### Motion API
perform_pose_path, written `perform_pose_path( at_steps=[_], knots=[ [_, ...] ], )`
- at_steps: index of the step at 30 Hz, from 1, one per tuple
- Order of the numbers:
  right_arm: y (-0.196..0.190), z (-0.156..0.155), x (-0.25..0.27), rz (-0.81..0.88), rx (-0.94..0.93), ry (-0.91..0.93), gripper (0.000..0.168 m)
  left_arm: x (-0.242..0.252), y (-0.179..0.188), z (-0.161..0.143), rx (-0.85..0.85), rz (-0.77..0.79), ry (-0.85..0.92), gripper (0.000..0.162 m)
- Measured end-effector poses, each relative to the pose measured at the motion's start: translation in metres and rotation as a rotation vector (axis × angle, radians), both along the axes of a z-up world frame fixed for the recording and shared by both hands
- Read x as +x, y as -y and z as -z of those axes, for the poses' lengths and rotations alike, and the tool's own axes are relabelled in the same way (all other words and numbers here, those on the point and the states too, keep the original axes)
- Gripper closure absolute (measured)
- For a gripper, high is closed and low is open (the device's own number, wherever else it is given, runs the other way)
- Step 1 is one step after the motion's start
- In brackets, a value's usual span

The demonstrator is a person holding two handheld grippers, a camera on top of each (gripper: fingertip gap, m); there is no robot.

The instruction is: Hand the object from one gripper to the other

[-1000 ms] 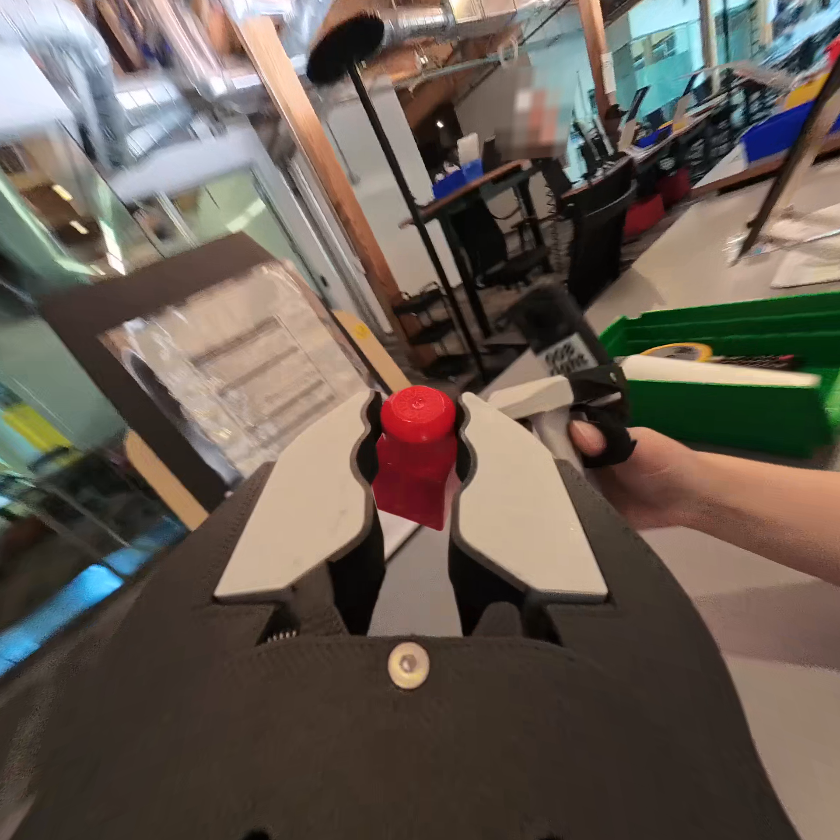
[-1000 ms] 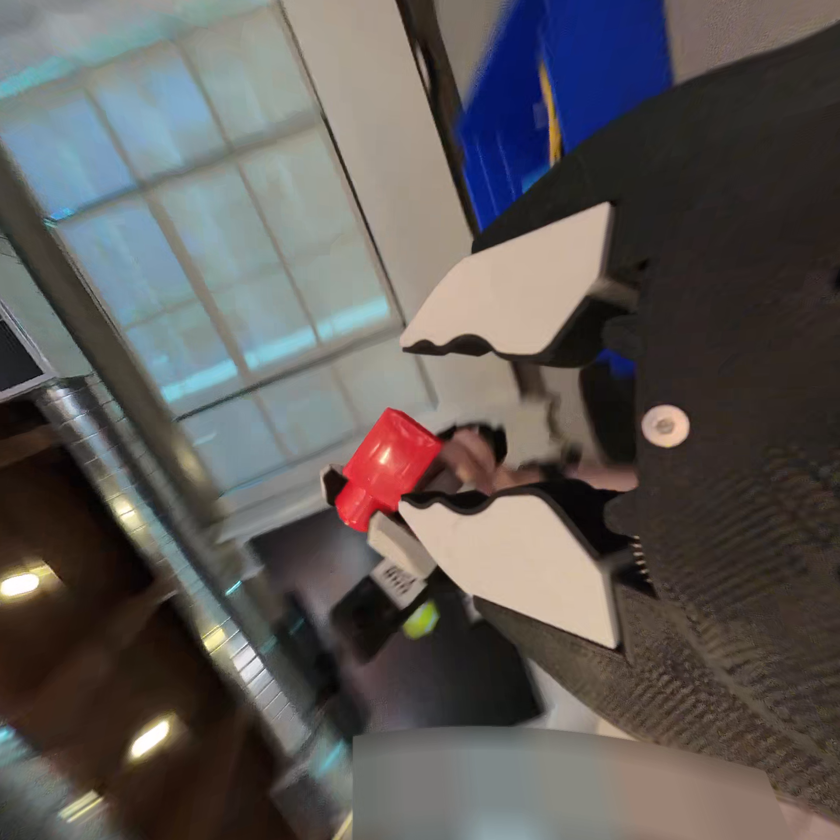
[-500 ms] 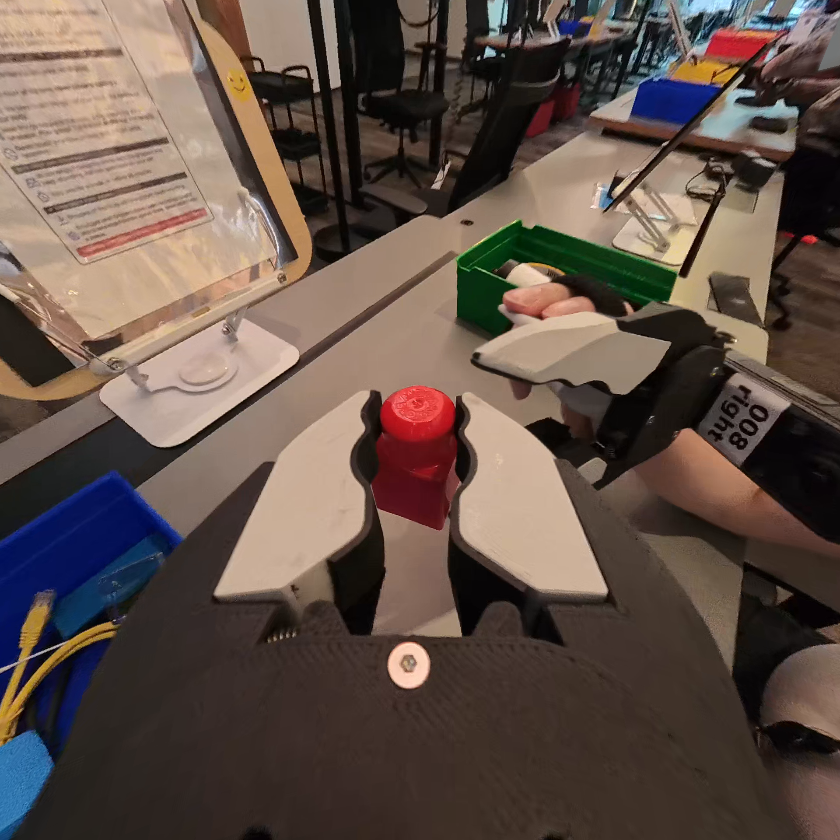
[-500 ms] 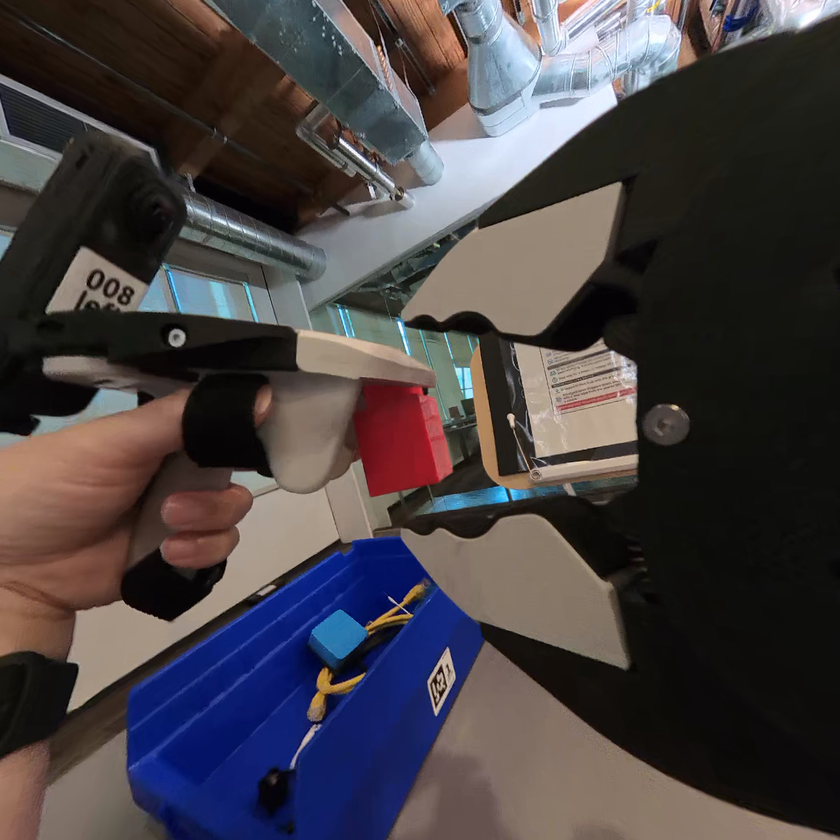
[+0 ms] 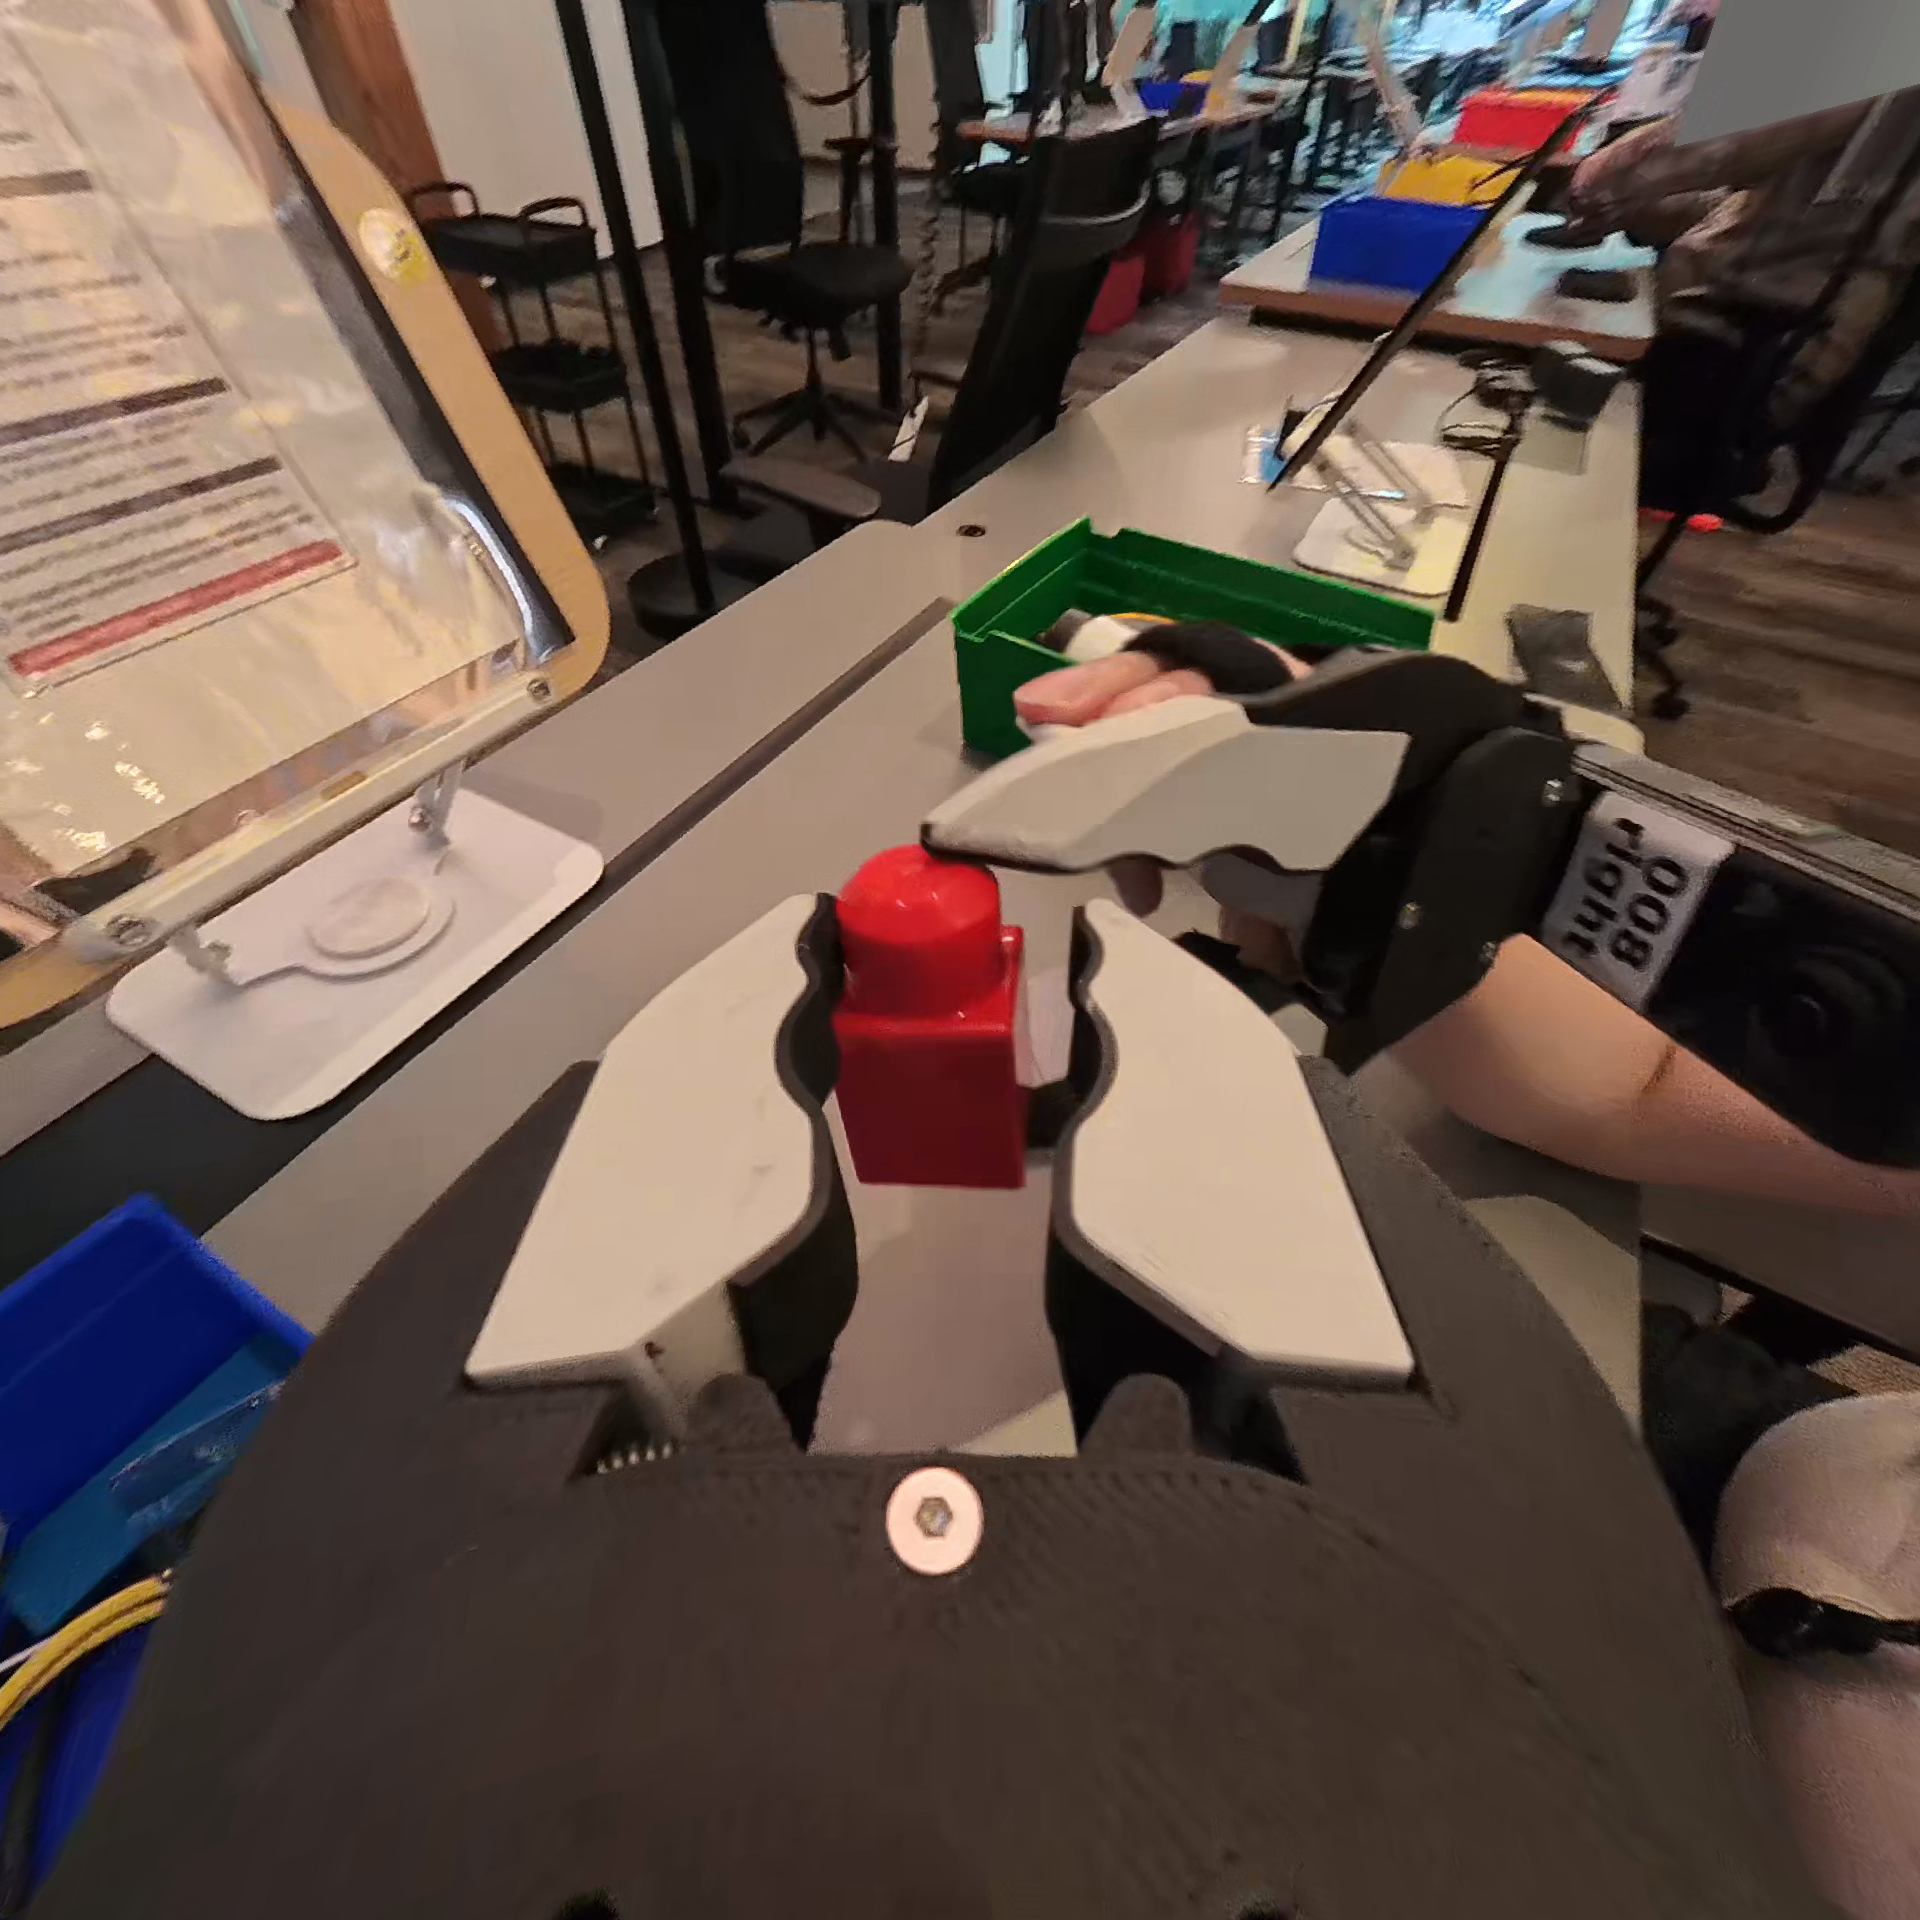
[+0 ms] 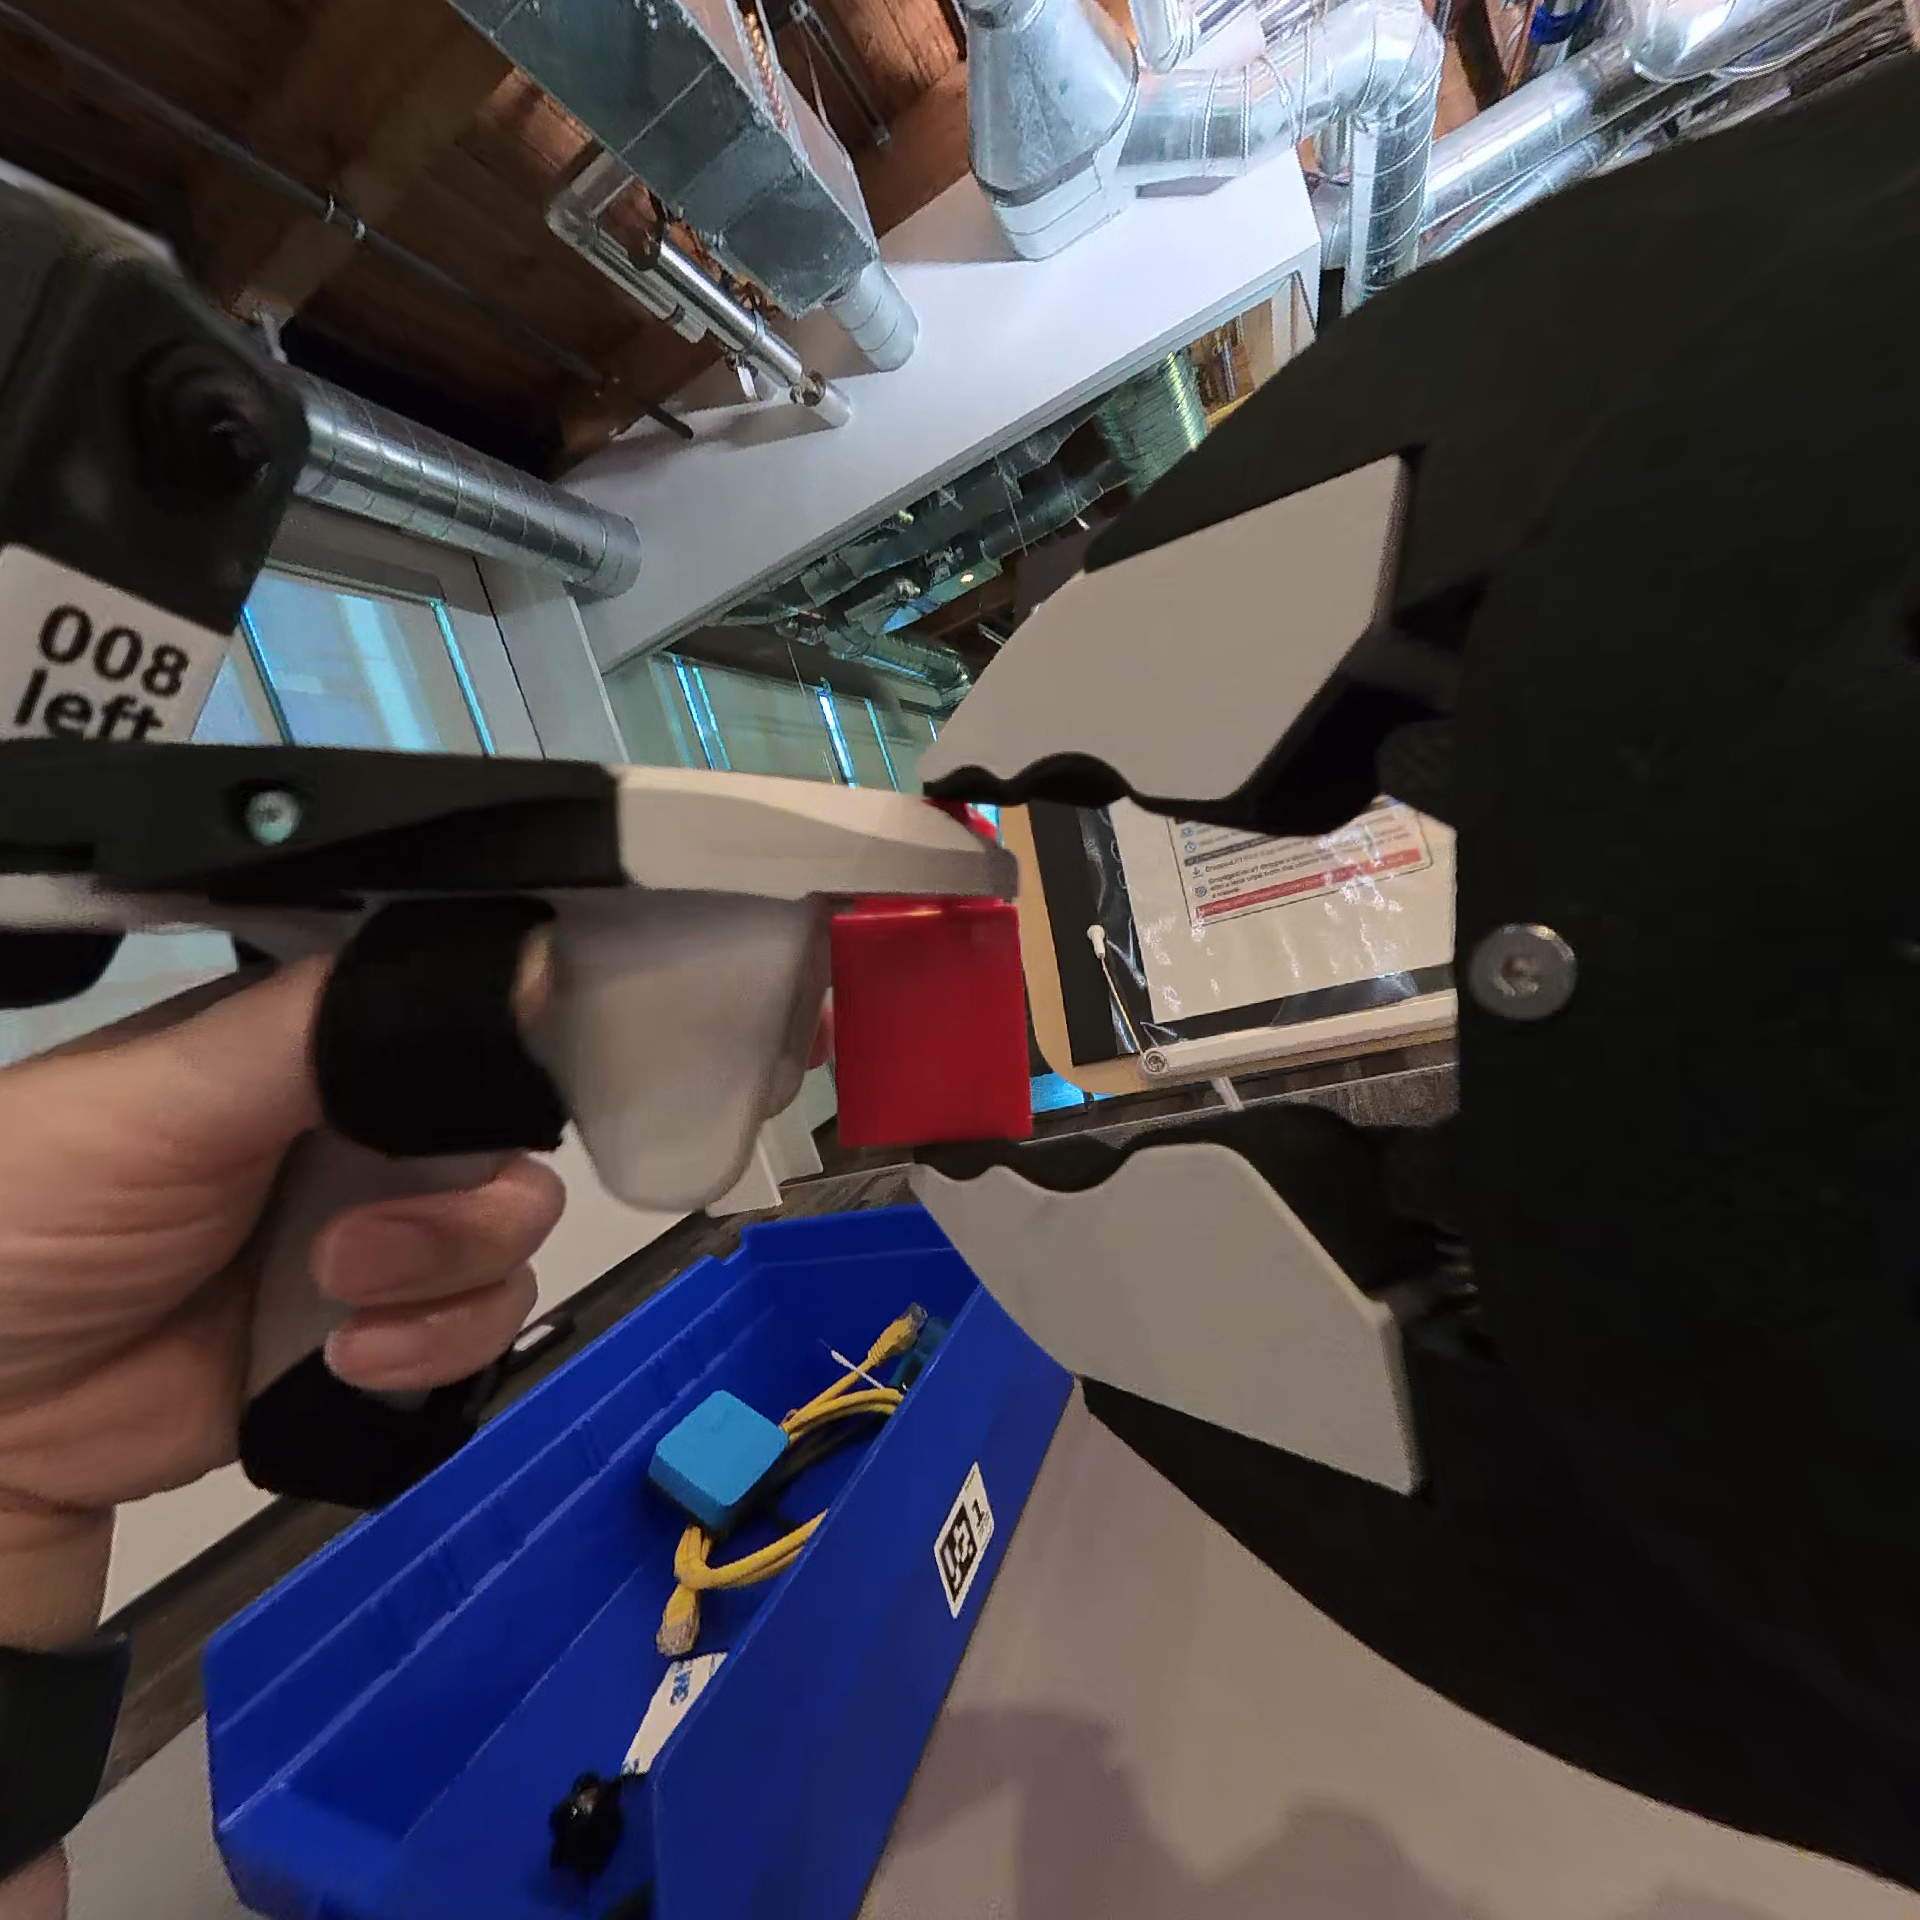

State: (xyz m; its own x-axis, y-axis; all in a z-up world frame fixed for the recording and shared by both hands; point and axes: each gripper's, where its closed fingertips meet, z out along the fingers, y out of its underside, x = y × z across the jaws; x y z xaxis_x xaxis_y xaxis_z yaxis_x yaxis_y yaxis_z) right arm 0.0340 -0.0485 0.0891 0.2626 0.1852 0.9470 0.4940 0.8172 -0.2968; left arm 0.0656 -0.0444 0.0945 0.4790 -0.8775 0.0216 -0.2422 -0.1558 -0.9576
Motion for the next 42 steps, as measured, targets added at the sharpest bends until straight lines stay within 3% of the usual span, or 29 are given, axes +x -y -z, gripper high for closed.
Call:
perform_pose_path(
  at_steps=[5,7,9,13,18,21,23,27,33,37,42],
  knots=[
    [0.003,-0.024,0.016,-0.036,-0.023,-0.13,0.106,-0.005,0.014,-0.02,0.063,0.063,0.098,0.103],
    [0.012,-0.038,0.022,-0.141,-0.104,-0.242,0.106,-0.007,0.024,-0.034,0.094,0.117,0.179,0.102],
    [0.026,-0.054,0.027,-0.333,-0.274,-0.379,0.106,-0.01,0.034,-0.051,0.149,0.164,0.265,0.098],
    [0.038,-0.076,0.039,-0.723,-0.781,-0.584,0.106,-0.021,0.031,-0.073,0.451,0.028,0.255,0.09],
    [0.009,-0.083,0.048,-0.849,-1.235,-0.811,0.106,-0.013,0.059,-0.091,0.729,0.022,0.224,0.092],
    [0.003,-0.079,0.046,-0.904,-1.406,-0.844,0.106,-0.01,0.058,-0.093,0.907,-0.093,0.127,0.106],
    [0.003,-0.08,0.045,-0.912,-1.381,-0.86,0.106,-0.009,0.05,-0.093,0.923,-0.18,0.078,0.118],
    [0.005,-0.083,0.047,-0.829,-1.177,-0.88,0.106,0.006,0.047,-0.087,0.74,-0.15,0.095,0.114],
    [0.008,-0.091,0.056,-0.752,-0.995,-0.917,0.106,0.011,0.036,-0.084,0.645,-0.242,0.077,0.124],
    [0.009,-0.096,0.062,-0.773,-1.001,-0.949,0.106,0.011,0.033,-0.084,0.682,-0.296,0.033,0.125],
    [0.007,-0.096,0.062,-0.795,-1.069,-0.966,0.106,0.02,0.042,-0.083,0.772,-0.267,-0.021,0.114]
  ],
)
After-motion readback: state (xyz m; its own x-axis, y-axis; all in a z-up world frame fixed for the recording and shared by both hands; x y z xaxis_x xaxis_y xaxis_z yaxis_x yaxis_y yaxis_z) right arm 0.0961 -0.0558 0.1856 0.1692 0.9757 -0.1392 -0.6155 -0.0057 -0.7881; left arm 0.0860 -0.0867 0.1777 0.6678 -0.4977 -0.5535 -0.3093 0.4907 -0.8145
